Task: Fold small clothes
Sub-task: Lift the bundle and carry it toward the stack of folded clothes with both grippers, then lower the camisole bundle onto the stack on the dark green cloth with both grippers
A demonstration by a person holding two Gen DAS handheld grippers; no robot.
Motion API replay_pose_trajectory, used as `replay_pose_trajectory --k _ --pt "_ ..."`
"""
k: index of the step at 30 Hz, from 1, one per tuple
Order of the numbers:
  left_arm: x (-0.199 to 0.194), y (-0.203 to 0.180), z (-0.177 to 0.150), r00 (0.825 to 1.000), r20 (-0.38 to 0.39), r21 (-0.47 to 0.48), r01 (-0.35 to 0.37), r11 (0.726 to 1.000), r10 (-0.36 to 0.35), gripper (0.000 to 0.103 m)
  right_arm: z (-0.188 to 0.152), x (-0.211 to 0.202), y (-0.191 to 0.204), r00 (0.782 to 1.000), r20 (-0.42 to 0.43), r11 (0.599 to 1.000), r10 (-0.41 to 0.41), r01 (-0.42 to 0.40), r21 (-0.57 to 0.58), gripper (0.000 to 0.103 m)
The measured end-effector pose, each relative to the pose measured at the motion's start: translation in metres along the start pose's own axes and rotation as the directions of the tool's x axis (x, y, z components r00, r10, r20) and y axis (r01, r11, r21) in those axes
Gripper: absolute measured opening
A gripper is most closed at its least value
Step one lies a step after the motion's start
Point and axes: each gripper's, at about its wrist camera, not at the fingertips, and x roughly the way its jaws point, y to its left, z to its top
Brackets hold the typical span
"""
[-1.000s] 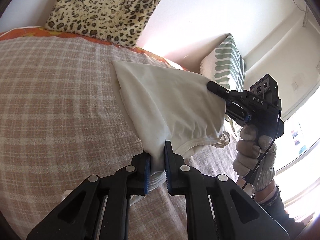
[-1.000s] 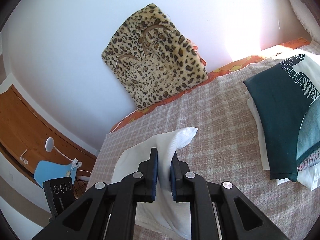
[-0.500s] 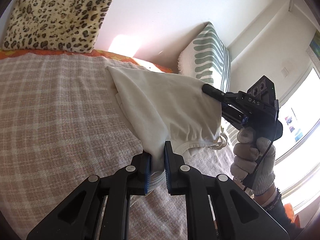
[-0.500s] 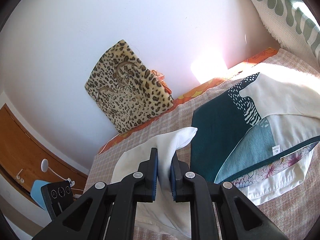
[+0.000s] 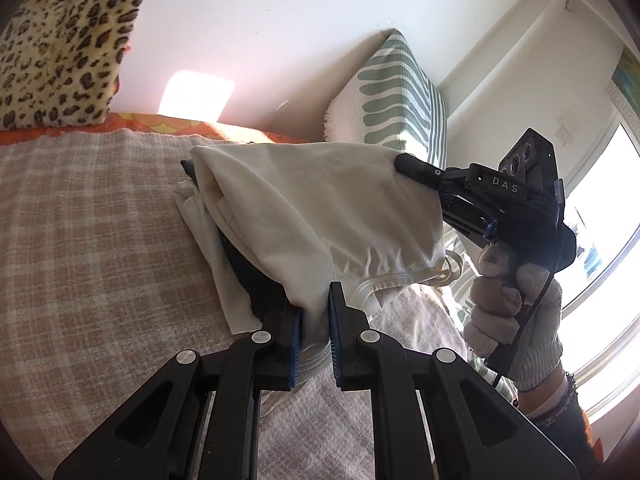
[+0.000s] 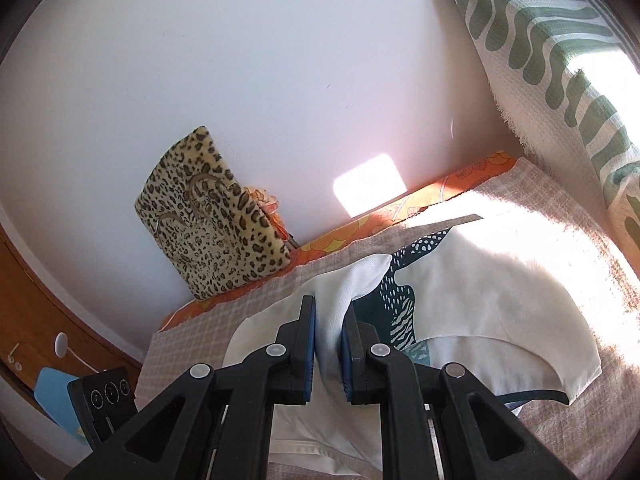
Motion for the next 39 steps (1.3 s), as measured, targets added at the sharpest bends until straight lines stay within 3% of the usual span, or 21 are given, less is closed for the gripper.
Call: replay_pose_trajectory --k 15,17,19,20,21,23,29,32,34,36,37,39 --pt "0.046 -0.012 0.006 0.998 -0.028 0.083 -0.056 0.995 0.058 0.01 0.042 0.014 -0.051 0.992 0.028 0.993 -0.12 0.12 -0.017 0.002" --pt "0.041 -0.009 0.004 0.998 -0.029 0.079 -0.051 0.996 0.054 0.01 0.041 0.018 -0.059 0.992 0.012 0.992 -0.127 0.127 -0.012 0.009" --pt "0.038 -0.007 0.002 0.998 -0.037 0.085 -0.054 0.995 0.057 0.01 0.039 0.023 -0.069 0.993 -0.003 0.993 -0.12 0.12 -0.005 0.022" --pt "0.039 -0.008 0.004 0.997 -0.041 0.084 -0.055 0.995 0.059 0.01 0.038 0.026 -0.073 0.994 -0.008 0.994 -0.113 0.112 -0.006 0.038" --pt "0.039 -0.007 0.003 0.997 -0.045 0.083 -0.058 0.995 0.062 0.01 0.037 0.03 -0.076 0.994 -0.017 0.994 -0.107 0.107 -0.006 0.041" --pt "0.038 -0.006 0.002 0.997 -0.049 0.083 -0.06 0.995 0.064 0.01 0.034 0.043 -0.084 0.993 -0.062 0.995 -0.103 0.102 -0.008 0.041" --pt "0.044 -0.006 0.0 0.995 -0.056 0.095 -0.074 0.993 0.079 0.01 0.024 0.084 -0.101 0.965 -0.17 0.98 -0.197 0.197 -0.019 0.041" --pt "0.046 -0.005 -0.001 0.995 -0.06 0.095 -0.076 0.993 0.082 0.01 0.02 0.096 -0.108 0.957 -0.214 0.98 -0.196 0.198 -0.012 0.044" --pt "0.047 -0.004 -0.002 0.994 -0.063 0.095 -0.08 0.992 0.086 0.01 0.017 0.099 -0.109 0.953 -0.228 0.979 -0.201 0.201 -0.023 0.043" --pt "0.047 -0.003 -0.003 0.994 -0.065 0.098 -0.085 0.992 0.091 0.01 0.014 0.097 -0.108 0.961 -0.224 0.986 -0.163 0.166 -0.006 0.024" --pt "0.047 -0.004 -0.004 0.994 -0.066 0.098 -0.085 0.992 0.092 0.01 0.013 0.095 -0.107 0.964 -0.218 0.988 -0.151 0.154 -0.001 0.023" --pt "0.047 -0.004 -0.005 0.993 -0.066 0.099 -0.087 0.991 0.094 0.01 0.012 0.087 -0.097 0.966 -0.197 0.986 -0.164 0.16 -0.039 0.011"
